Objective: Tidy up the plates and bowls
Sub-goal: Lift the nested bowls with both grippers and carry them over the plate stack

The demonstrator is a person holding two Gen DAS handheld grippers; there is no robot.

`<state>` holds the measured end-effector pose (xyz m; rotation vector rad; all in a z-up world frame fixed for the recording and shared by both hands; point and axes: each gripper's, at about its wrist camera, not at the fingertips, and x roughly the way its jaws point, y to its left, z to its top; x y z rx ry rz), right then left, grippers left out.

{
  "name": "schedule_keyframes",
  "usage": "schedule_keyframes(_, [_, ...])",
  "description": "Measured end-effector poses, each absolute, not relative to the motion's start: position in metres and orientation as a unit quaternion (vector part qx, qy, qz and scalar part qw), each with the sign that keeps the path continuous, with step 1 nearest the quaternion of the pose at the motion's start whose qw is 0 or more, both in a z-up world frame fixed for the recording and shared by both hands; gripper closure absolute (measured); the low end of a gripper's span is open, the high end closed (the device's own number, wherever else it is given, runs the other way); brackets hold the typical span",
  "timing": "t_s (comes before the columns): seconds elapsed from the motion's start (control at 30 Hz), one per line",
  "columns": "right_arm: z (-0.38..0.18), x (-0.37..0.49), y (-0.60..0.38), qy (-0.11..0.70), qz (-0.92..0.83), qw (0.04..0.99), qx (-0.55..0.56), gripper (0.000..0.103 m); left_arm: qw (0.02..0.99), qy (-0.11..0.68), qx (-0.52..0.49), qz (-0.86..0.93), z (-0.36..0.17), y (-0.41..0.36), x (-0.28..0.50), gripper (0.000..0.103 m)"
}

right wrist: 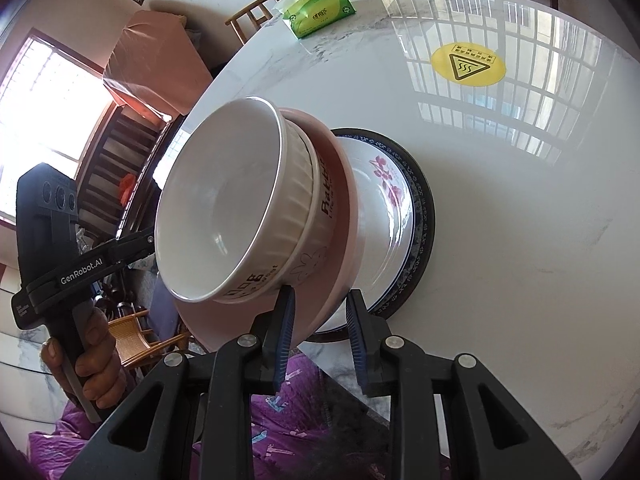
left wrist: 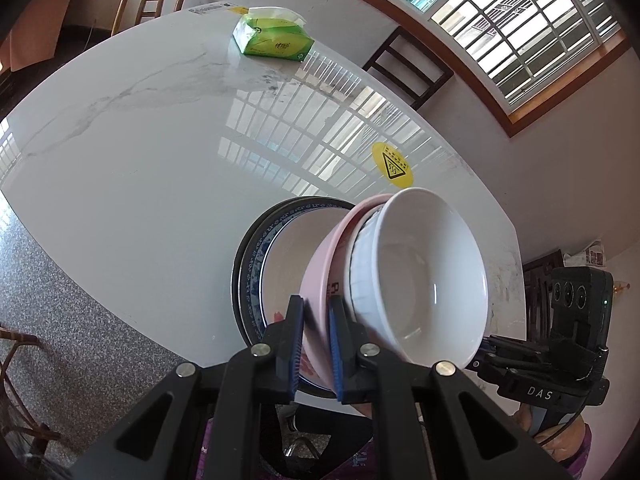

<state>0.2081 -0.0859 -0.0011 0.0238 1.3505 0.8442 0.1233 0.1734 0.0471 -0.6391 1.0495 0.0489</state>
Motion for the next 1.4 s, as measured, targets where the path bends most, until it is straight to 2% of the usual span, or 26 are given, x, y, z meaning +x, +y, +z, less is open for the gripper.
schedule_keyframes(1.4, [-0.010,0.216,-0.086,0.611,0.387,0.690,0.042,0.075,0.860,0.468,-0.197,0.058,0.035,0.157,0.129,0.094])
